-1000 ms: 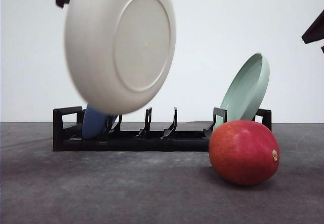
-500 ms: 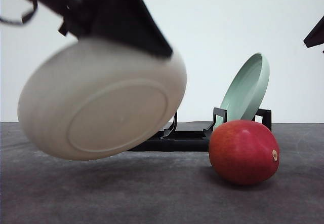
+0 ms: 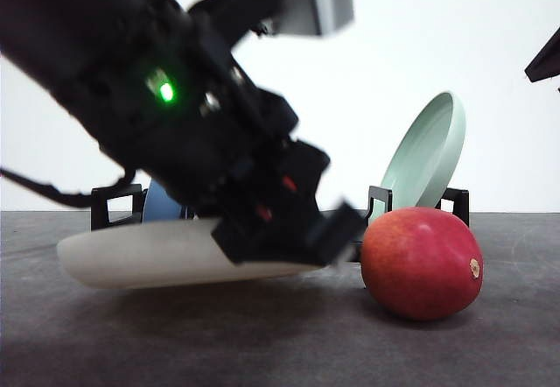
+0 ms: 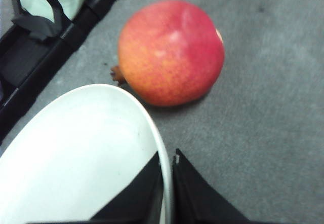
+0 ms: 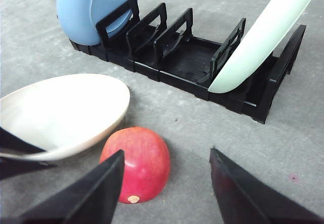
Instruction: Place pomegranate in white plate
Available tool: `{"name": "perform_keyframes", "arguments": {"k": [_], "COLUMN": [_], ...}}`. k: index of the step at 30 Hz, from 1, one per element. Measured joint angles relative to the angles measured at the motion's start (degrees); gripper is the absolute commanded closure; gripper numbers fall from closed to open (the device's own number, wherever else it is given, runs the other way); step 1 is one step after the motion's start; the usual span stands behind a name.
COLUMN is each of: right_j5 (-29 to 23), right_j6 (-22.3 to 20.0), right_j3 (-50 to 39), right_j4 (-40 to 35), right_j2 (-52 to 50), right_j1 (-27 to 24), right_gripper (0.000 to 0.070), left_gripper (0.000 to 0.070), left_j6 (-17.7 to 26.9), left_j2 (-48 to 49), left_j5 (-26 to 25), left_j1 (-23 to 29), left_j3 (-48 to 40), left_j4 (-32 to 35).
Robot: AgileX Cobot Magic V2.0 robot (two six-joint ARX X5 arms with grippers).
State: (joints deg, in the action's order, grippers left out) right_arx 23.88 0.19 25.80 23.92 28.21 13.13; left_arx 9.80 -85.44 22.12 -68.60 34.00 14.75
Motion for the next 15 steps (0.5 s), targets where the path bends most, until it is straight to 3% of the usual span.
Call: {"name": "perform_keyframes", "arguments": {"k": [3,11,13,15], "right_j5": [0.0,0.0,0.0,0.0], "right_j6": [0.0,0.0,0.0,0.0], "right_j3": [0.0,0.0,0.0,0.0], "right_j4": [0.0,-0.1,-0.1,-0.1], "right_j2": [0.0,0.0,0.0,0.0], "right_j1": [0.0,0.0,0.0,0.0], "right_gripper": [0.0362,0.0362,0.0362,0.0362], "left_gripper": [0.0690,0.0661,0.0604,0.0483], "left_j6": [0.1,-1.5,-2.7,-3.6], "left_j2": [-1.1,-2.1,-2.1,-2.1], "left_j5": [2.9,3.2,2.7,1.6], "left_j1": [-0.5,-0.5,-0.5,-0.5], "left_j3": [0.0,0.0,0.0,0.0], "left_j4": [0.5,0.8,0.9,0.9]}}
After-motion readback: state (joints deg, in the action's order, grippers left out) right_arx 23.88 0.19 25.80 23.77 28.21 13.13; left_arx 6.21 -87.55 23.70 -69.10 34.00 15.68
